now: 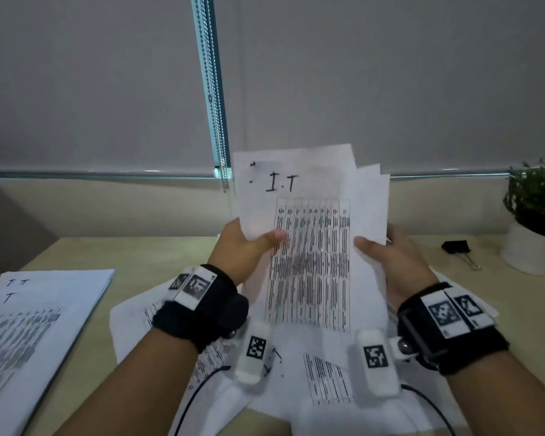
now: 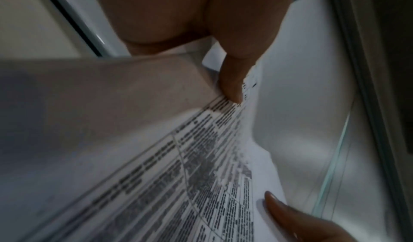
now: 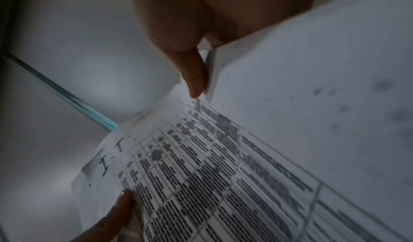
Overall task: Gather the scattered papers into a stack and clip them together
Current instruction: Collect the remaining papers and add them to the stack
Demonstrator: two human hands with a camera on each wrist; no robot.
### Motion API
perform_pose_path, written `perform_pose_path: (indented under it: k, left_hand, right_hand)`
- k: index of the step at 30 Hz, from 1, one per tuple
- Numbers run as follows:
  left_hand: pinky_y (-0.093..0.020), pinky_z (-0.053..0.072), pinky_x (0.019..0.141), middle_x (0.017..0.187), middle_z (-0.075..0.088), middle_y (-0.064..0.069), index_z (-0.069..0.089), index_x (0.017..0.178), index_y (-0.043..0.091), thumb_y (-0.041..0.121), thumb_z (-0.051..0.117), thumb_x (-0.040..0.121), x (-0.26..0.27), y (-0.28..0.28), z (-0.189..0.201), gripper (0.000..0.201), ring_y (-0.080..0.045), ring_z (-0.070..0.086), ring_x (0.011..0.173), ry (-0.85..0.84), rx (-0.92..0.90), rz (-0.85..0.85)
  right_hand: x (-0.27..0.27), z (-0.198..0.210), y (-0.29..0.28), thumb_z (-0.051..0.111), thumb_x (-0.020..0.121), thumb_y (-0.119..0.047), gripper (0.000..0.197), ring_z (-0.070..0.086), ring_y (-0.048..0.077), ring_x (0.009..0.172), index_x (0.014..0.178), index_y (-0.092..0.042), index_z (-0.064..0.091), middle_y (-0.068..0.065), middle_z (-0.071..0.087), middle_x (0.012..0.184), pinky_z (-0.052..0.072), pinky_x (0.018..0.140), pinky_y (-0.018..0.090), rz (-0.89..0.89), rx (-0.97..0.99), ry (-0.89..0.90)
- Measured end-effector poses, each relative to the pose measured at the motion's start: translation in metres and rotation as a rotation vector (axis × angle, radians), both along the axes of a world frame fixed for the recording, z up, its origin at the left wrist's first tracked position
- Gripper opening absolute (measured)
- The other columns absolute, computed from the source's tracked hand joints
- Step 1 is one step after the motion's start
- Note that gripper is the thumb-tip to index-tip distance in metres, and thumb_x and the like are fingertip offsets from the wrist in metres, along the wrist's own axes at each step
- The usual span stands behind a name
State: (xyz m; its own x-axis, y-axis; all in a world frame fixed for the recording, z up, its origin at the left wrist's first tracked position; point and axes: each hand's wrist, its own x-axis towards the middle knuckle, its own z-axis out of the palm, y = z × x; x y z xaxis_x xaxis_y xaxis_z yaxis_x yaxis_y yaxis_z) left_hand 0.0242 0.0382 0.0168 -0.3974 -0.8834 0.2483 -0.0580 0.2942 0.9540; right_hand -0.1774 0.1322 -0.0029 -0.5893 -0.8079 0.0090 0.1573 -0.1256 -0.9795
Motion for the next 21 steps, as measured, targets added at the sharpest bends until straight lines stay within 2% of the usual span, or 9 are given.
perform_pose_path:
  k: [2, 4, 6, 8, 11, 13, 15, 18, 21]
  left_hand:
    - [-0.037, 0.054, 0.087, 0.100, 0.072, 0.000, 0.065, 0.104, 0.019, 0.028, 0.074, 0.074, 0.007, -0.004, 0.007, 0.033, -0.017, 0.068, 0.095, 0.092, -0.019, 0.071]
    - [-0.031, 0.056, 0.081, 0.099, 0.072, 0.002, 0.063, 0.105, 0.019, 0.026, 0.075, 0.072, 0.012, -0.008, 0.014, 0.036, -0.013, 0.069, 0.092, 0.229, -0.064, 0.132]
    - [-0.024, 0.056, 0.078, 0.102, 0.071, 0.002, 0.060, 0.112, 0.015, 0.020, 0.073, 0.076, 0.014, -0.008, 0.014, 0.039, -0.010, 0.069, 0.093, 0.295, -0.119, 0.144]
    - [-0.021, 0.054, 0.080, 0.107, 0.069, 0.001, 0.057, 0.119, 0.011, 0.018, 0.071, 0.080, 0.015, -0.009, 0.002, 0.042, -0.008, 0.067, 0.097, 0.254, -0.127, 0.159]
    - [-0.026, 0.050, 0.077, 0.104, 0.067, 0.001, 0.055, 0.119, 0.011, 0.021, 0.067, 0.084, 0.015, -0.010, -0.028, 0.039, -0.012, 0.064, 0.096, 0.136, -0.088, 0.188]
    - [-0.027, 0.046, 0.073, 0.095, 0.067, 0.001, 0.060, 0.108, 0.012, 0.022, 0.067, 0.084, 0.017, -0.012, -0.037, 0.027, -0.016, 0.065, 0.088, 0.094, -0.118, 0.227]
    - [-0.027, 0.048, 0.071, 0.089, 0.067, 0.003, 0.062, 0.095, 0.023, 0.019, 0.069, 0.082, 0.027, -0.021, -0.032, 0.015, -0.014, 0.065, 0.082, 0.109, -0.145, 0.301]
    - [-0.031, 0.051, 0.072, 0.093, 0.068, -0.003, 0.060, 0.097, 0.024, 0.020, 0.065, 0.080, 0.051, -0.042, -0.019, 0.018, -0.021, 0.064, 0.085, 0.079, -0.197, 0.480]
    - [-0.019, 0.044, 0.056, 0.093, 0.061, -0.005, 0.058, 0.107, 0.011, 0.016, 0.061, 0.085, 0.076, -0.058, -0.017, 0.022, -0.018, 0.056, 0.083, 0.023, -0.211, 0.638]
  right_hand:
    - [0.003, 0.013, 0.002, 0.059, 0.087, -0.004, 0.033, 0.067, 0.027, 0.099, 0.120, -0.008, 0.059, 0.010, 0.070, 0.110, 0.051, 0.092, 0.046, -0.001, -0.038, 0.041]
    - [0.004, 0.025, 0.002, 0.058, 0.088, -0.007, 0.031, 0.067, 0.024, 0.101, 0.119, -0.010, 0.059, 0.008, 0.070, 0.110, 0.052, 0.089, 0.040, -0.016, -0.130, 0.082]
    - [0.008, 0.028, 0.001, 0.059, 0.089, -0.009, 0.032, 0.066, 0.024, 0.104, 0.120, -0.012, 0.058, 0.007, 0.069, 0.112, 0.052, 0.091, 0.041, -0.012, -0.170, 0.152]
    - [0.013, 0.018, -0.001, 0.060, 0.089, -0.010, 0.032, 0.065, 0.022, 0.105, 0.120, -0.016, 0.057, 0.003, 0.069, 0.113, 0.049, 0.095, 0.044, -0.007, -0.114, 0.226]
    - [0.020, -0.009, -0.004, 0.061, 0.088, -0.011, 0.036, 0.063, 0.021, 0.106, 0.123, -0.018, 0.055, 0.002, 0.067, 0.114, 0.047, 0.097, 0.045, 0.049, 0.000, 0.260]
    - [0.020, -0.017, -0.008, 0.060, 0.086, -0.004, 0.039, 0.064, 0.020, 0.102, 0.123, -0.015, 0.052, 0.003, 0.066, 0.113, 0.050, 0.090, 0.038, 0.096, 0.045, 0.232]
    - [0.005, -0.017, -0.013, 0.056, 0.084, 0.005, 0.043, 0.061, 0.014, 0.087, 0.121, -0.014, 0.048, 0.003, 0.063, 0.104, 0.047, 0.073, 0.026, 0.084, 0.071, 0.194]
    - [-0.032, -0.013, -0.012, 0.057, 0.084, 0.002, 0.041, 0.053, 0.018, 0.077, 0.122, -0.013, 0.051, 0.003, 0.058, 0.092, 0.040, 0.062, 0.025, -0.015, 0.303, 0.299]
    - [-0.055, -0.022, -0.010, 0.061, 0.084, -0.009, 0.043, 0.052, 0.020, 0.086, 0.125, -0.017, 0.049, 0.006, 0.056, 0.110, 0.041, 0.066, 0.025, 0.143, 0.754, 0.750]
